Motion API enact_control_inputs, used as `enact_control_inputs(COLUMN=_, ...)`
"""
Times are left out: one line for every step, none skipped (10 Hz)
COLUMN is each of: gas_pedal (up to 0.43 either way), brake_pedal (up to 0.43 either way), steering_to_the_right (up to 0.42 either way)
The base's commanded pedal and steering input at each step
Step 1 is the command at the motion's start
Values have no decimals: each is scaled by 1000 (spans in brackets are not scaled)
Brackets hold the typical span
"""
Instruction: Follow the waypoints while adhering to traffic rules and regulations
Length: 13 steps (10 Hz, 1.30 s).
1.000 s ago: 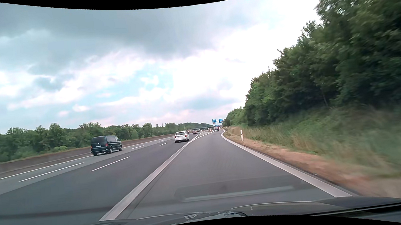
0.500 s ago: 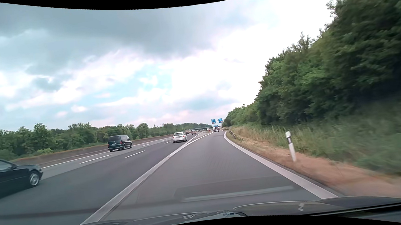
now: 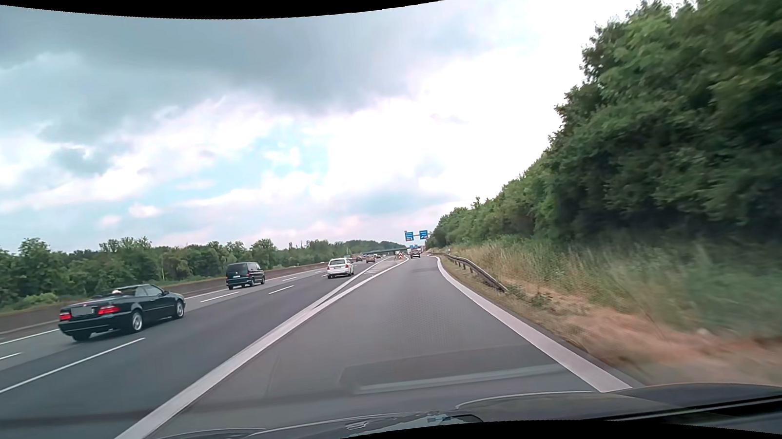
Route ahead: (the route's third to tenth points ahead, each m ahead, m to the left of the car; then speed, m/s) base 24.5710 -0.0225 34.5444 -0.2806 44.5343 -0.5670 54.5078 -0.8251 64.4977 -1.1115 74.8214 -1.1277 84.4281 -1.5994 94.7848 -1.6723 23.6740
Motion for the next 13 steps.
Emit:
enact_control_inputs(gas_pedal=240, brake_pedal=0, steering_to_the_right=8)
enact_control_inputs(gas_pedal=240, brake_pedal=0, steering_to_the_right=7)
enact_control_inputs(gas_pedal=240, brake_pedal=0, steering_to_the_right=4)
enact_control_inputs(gas_pedal=240, brake_pedal=0, steering_to_the_right=4)
enact_control_inputs(gas_pedal=240, brake_pedal=0, steering_to_the_right=5)
enact_control_inputs(gas_pedal=240, brake_pedal=0, steering_to_the_right=5)
enact_control_inputs(gas_pedal=240, brake_pedal=0, steering_to_the_right=5)
enact_control_inputs(gas_pedal=240, brake_pedal=0, steering_to_the_right=5)
enact_control_inputs(gas_pedal=240, brake_pedal=0, steering_to_the_right=5)
enact_control_inputs(gas_pedal=240, brake_pedal=0, steering_to_the_right=5)
enact_control_inputs(gas_pedal=240, brake_pedal=0, steering_to_the_right=5)
enact_control_inputs(gas_pedal=240, brake_pedal=0, steering_to_the_right=5)
enact_control_inputs(gas_pedal=240, brake_pedal=0, steering_to_the_right=5)
